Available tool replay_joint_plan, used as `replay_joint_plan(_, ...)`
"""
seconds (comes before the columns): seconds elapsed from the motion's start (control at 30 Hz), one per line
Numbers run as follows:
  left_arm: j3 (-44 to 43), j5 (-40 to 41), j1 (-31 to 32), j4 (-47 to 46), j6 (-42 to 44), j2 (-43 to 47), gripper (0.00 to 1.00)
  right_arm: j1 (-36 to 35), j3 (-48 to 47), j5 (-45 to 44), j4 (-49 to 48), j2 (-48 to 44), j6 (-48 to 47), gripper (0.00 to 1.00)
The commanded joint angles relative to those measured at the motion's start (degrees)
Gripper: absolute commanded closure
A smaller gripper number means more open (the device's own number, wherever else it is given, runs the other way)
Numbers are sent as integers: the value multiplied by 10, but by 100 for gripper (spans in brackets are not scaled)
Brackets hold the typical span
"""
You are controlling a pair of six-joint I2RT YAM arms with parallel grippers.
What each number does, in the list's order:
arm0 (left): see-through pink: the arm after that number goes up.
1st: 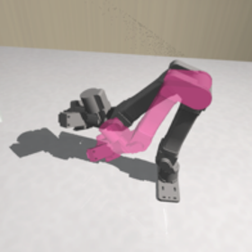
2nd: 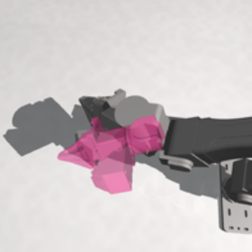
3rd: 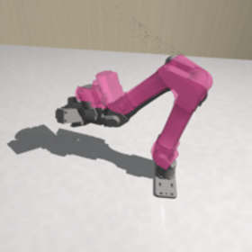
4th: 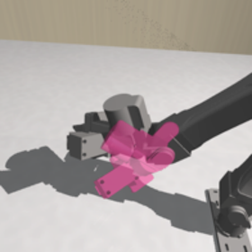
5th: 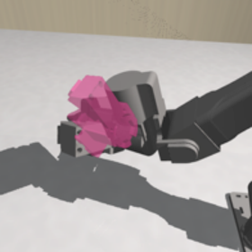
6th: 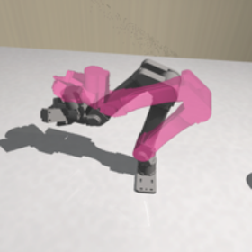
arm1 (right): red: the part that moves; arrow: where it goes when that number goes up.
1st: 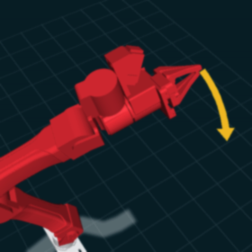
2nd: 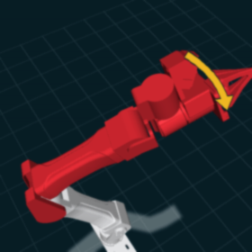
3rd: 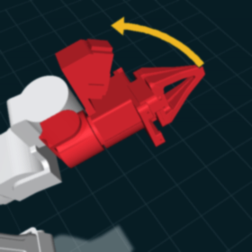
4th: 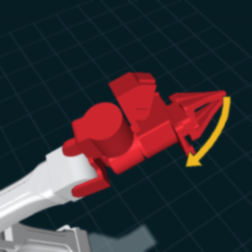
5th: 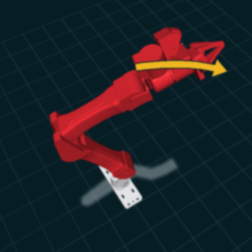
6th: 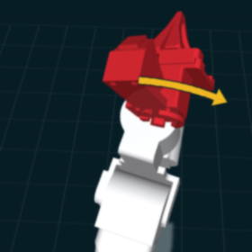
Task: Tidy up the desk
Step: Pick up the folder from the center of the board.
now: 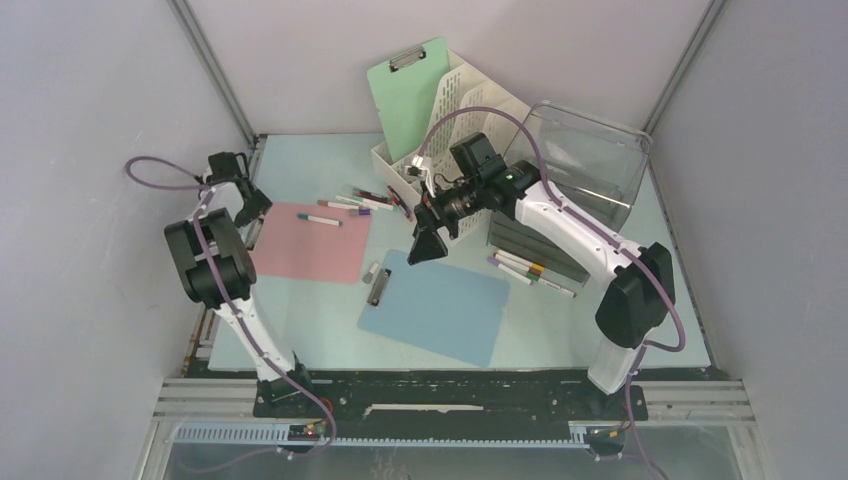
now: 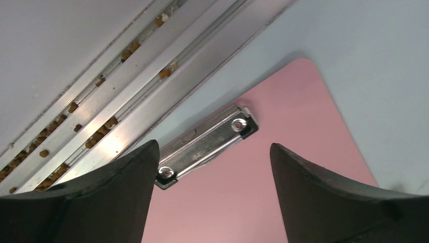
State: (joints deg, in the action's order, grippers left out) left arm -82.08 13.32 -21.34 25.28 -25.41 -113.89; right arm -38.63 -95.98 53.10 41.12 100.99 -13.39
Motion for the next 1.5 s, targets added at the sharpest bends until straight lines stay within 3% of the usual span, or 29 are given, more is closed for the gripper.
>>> replay_joint_plan(0.0,-56,29,22,36,30,-15,19,1,2,17,-18,-30,-8,0)
replay_joint_plan(0.1,-95,-20,18,82,35,-52,36,1,2,17,-18,-34,-9,0)
replay_joint_plan(0.2,-97,-13,19,90,27,-52,30,2,5,18,-18,-40,-12,0)
replay_joint_plan(0.47,-138,-52,8,144,38,-78,37,6,11,26,-21,-49,-14,0)
replay_joint_plan(0.67,-181,-91,4,189,91,-103,36,8,13,31,-23,-56,-15,0)
replay_joint_plan(0.87,-195,-123,-11,201,84,-114,38,12,19,34,-25,-71,-16,0)
replay_joint_plan(1.13,-207,-128,-8,198,105,-122,65,14,63,37,-58,-86,-11,0)
replay_joint_plan(1.47,-179,-116,9,164,146,-90,56,4,72,44,-70,-53,0,0)
